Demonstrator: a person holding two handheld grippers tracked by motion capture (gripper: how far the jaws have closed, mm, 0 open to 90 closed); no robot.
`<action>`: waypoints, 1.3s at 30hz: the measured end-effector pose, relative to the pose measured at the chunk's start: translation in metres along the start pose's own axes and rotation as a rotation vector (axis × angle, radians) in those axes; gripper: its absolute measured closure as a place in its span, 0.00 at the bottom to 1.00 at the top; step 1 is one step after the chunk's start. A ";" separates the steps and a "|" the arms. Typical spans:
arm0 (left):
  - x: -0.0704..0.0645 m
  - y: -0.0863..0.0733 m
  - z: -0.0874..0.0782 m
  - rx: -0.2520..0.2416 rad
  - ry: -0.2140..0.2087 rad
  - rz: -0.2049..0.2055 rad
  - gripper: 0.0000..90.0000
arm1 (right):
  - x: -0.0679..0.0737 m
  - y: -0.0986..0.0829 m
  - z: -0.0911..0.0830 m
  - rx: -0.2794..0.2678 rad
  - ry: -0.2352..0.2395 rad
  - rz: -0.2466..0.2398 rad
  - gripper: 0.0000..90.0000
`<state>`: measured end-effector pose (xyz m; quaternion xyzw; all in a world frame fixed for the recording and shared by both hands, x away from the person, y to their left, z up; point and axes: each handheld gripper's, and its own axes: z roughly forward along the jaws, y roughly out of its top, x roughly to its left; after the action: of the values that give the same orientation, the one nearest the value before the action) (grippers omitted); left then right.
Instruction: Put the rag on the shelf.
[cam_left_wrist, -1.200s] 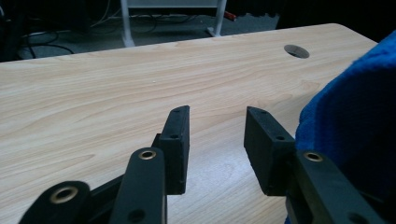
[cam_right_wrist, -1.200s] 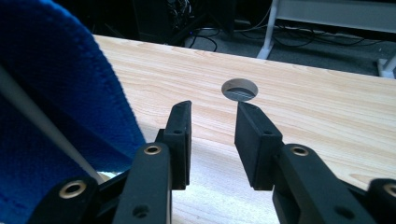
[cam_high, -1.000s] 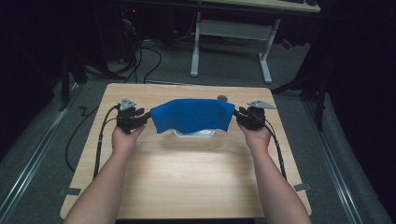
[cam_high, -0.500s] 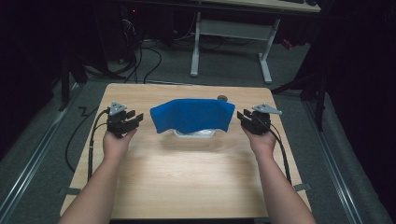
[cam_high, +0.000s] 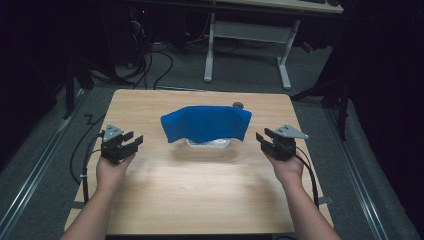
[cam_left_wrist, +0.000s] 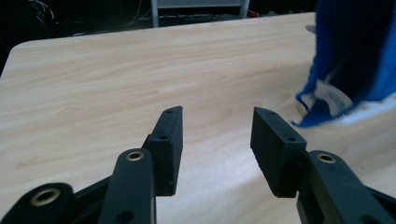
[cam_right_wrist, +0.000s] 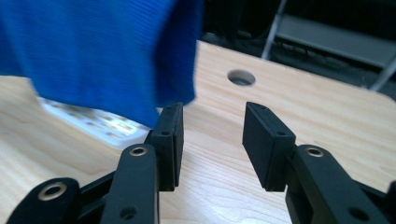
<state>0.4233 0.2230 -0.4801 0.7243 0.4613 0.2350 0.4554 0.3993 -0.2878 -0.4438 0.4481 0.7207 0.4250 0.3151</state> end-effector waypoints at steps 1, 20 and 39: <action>-0.002 -0.003 -0.004 -0.001 -0.005 0.004 0.60 | 0.003 0.000 -0.005 -0.011 0.004 0.008 0.66; -0.093 -0.059 -0.041 0.082 -0.136 0.023 0.52 | 0.079 -0.033 -0.054 0.021 0.053 -0.079 0.56; -0.156 -0.073 -0.013 0.165 -0.281 0.138 0.46 | 0.107 -0.087 -0.029 0.143 0.129 -0.085 0.48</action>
<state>0.3082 0.1029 -0.5259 0.8149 0.3599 0.1236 0.4372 0.2992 -0.2202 -0.5162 0.4100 0.7863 0.3869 0.2531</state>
